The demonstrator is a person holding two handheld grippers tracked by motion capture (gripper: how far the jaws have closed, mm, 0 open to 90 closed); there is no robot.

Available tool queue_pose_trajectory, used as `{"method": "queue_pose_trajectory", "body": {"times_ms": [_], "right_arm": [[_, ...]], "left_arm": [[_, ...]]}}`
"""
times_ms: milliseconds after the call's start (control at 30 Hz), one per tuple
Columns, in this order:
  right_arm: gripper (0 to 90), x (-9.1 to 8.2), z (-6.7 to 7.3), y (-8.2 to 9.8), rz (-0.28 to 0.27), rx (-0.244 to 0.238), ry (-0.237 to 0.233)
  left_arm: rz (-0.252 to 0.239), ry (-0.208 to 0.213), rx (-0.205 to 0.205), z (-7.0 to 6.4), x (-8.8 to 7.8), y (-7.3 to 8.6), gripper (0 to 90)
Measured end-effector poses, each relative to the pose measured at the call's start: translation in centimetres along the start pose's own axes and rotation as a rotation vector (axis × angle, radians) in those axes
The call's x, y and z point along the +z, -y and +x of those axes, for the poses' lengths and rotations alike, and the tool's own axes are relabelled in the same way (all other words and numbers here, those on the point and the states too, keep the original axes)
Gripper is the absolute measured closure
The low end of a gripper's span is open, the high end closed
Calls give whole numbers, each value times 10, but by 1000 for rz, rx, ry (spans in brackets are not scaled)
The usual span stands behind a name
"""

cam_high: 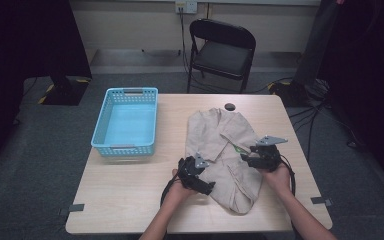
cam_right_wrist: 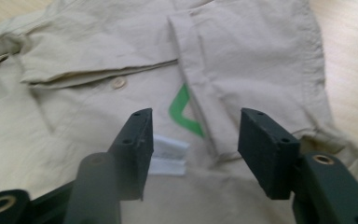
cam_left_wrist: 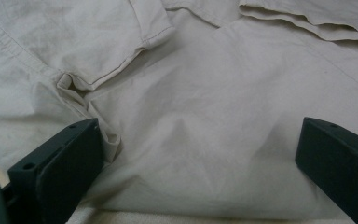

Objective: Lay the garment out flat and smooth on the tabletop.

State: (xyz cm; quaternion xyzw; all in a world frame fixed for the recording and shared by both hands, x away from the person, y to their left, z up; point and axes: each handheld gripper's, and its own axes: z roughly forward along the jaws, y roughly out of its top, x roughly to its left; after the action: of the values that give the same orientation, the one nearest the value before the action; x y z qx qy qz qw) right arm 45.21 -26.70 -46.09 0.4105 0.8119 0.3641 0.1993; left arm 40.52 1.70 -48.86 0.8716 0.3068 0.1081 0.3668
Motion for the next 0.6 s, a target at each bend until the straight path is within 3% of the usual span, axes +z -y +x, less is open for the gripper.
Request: {"method": "queue_pose_trajectory", "body": {"times_ms": [133,267,367,600], "right_arm": [[492,7,-11,-5,6,19,35],[495,17,-16,-5,23,2,81],[484,24,-21,-4,28,18,94],[499,34,-23,0,43,8,57]], "left_arm": [[0,0,0,0,0,0,0],[0,0,0,0,0,0,0],[0,0,0,0,0,0,1],[0,0,0,0,0,0,0]]}}
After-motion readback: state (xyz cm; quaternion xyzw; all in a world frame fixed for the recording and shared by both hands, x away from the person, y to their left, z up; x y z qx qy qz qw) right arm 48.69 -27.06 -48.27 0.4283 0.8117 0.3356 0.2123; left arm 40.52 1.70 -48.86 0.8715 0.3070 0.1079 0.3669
